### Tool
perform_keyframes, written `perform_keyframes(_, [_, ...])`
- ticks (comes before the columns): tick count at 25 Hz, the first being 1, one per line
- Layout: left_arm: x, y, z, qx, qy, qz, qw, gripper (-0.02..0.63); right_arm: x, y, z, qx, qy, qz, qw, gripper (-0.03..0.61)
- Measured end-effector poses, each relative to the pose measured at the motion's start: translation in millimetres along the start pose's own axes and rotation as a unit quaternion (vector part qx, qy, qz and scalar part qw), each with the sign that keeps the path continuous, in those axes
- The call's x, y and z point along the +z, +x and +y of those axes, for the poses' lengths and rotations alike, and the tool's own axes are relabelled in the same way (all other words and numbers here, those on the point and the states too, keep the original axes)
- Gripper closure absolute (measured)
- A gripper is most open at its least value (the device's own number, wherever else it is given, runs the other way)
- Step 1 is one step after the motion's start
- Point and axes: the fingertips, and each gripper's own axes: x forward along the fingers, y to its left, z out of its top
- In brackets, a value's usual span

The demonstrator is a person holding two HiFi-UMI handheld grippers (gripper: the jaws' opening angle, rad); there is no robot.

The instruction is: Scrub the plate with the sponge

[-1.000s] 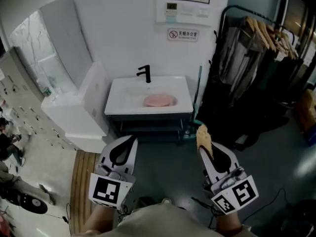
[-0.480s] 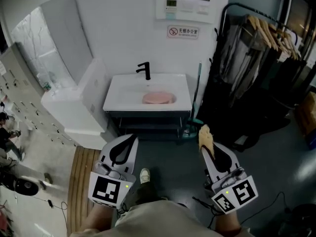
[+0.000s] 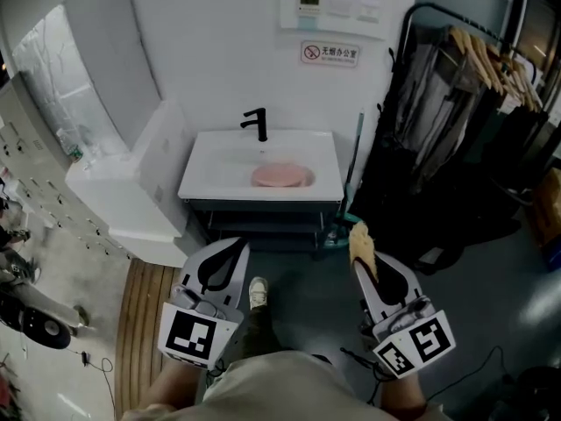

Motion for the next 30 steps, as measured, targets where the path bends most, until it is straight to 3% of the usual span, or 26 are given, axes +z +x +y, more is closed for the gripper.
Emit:
perform_keyframes(14, [-37.1, 82.1, 92.7, -0.004, -0.015, 0.021, 0.9996, 0.607, -20.8, 123.6, -38.4, 0.006, -0.002, 0.026, 1.0, 0.499])
perform_keyframes(30, [-85.1, 225.4, 239.2, -0.062, -0.044, 0.057, 0.9955, 0.607, -25.9, 325.0, -96.7, -0.018, -0.01, 0.086, 0.996, 0.497])
